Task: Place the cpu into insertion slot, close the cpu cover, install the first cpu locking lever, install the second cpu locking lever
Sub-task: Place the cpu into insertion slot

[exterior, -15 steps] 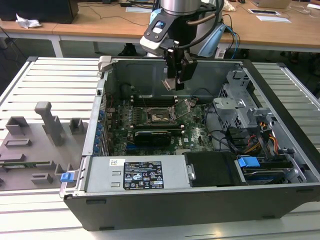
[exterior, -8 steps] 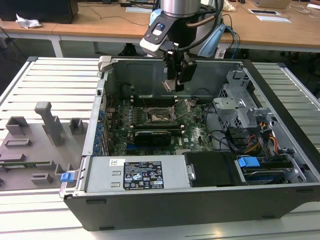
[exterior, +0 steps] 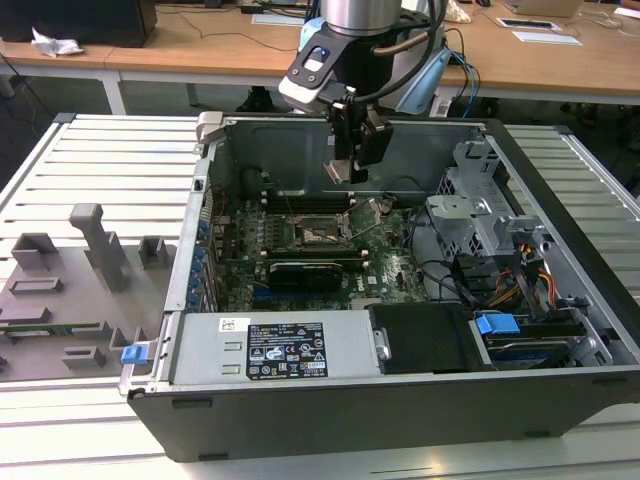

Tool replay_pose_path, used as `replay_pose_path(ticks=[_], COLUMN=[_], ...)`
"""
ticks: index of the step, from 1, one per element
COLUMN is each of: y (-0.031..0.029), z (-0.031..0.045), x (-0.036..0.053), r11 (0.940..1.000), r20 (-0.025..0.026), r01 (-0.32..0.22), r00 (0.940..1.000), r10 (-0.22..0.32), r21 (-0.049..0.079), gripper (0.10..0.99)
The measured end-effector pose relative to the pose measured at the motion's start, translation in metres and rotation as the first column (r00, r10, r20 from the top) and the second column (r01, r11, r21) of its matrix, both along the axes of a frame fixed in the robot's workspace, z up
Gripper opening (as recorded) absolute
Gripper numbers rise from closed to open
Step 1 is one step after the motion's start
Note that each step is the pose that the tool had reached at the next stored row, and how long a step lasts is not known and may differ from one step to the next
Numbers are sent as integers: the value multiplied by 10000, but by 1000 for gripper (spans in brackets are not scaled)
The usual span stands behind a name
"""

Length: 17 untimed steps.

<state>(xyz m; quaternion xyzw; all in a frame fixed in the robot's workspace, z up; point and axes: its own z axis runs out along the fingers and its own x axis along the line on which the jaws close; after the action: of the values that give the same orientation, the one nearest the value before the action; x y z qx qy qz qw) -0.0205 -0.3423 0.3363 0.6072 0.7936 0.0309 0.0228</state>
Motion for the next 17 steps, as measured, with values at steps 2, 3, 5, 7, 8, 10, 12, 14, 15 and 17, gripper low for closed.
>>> replay_pose_path(ticks=[2,3,5,7,8,10,12,14,15,17], y=[0,0,0,0,0,0,0,0,0,1], z=[0,-1,-2,-7,-8,-12,-18,-25,-28,-36], x=[0,0,0,0,0,0,0,0,0,0], r11=[10000,10000,10000,10000,10000,10000,10000,10000,10000,10000], r20=[0,0,0,0,0,0,0,1,0,1], r01=[29,43,55,63,65,67,70,72,72,73], r00=[10000,10000,10000,10000,10000,10000,10000,10000,10000,10000], r10=[-29,-43,-55,-63,-65,-67,-70,-72,-72,-73], r21=[0,0,0,0,0,1,1,-1,0,-1], gripper=[525,525,525,525,525,525,525,525,525,525])
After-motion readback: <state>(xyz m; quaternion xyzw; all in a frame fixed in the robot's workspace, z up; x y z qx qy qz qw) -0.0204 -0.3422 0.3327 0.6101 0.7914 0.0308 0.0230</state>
